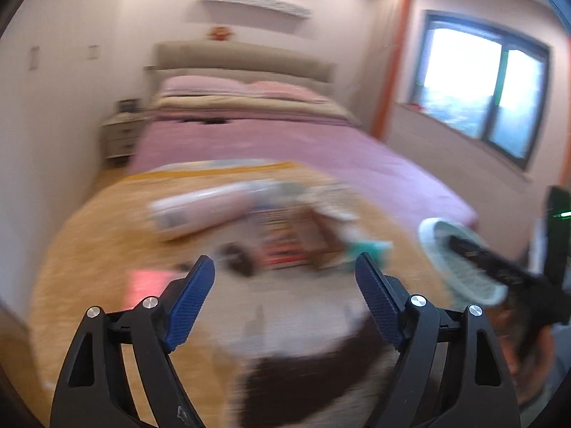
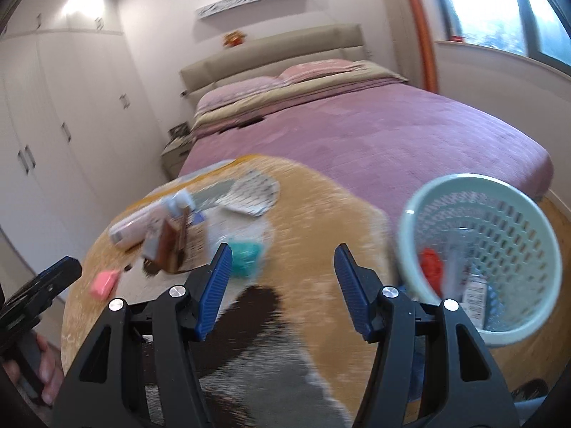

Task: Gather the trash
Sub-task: 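Move both tools back over the rug toward the pink and teal packets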

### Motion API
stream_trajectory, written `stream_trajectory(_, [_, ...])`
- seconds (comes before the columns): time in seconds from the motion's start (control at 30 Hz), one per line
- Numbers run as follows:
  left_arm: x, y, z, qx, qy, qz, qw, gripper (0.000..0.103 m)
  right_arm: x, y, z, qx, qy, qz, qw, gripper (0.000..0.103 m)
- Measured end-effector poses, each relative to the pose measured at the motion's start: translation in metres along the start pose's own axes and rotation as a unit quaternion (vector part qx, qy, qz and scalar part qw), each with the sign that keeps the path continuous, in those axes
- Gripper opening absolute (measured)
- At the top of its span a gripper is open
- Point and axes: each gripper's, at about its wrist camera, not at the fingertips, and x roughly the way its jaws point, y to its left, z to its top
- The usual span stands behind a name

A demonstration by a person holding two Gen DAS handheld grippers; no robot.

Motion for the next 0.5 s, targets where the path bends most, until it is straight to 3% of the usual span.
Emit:
stream_trajectory(0.07, [0.008, 0.025, -0.004, -0.006, 0.013, 0.062, 0.998, 0.079, 0.012, 0.012, -0.001, -0.009, 0.012, 0.006, 1.0, 0.056])
stream_trajectory(0.13, [0.018, 0.05, -0.007, -0.021, 0.027, 0.079, 0.9963, 0.079, 0.024, 0.019, -0.002, -0.019, 0.022, 0.006, 1.0, 0.056])
stream_trajectory(0.27, [0.038, 0.081, -0.009, -0.053, 0.061, 0.076, 0.9938, 0.079, 0.054, 0.024, -0.002, -0.03, 0.049, -0.014, 0.998, 0.056])
stream_trajectory(0.5, [0.067, 0.091, -0.011, -0.057, 0.089, 0.074, 0.9917, 0.079, 0.096, 0.032, -0.003, -0.048, 0.096, -0.025, 0.994, 0.056])
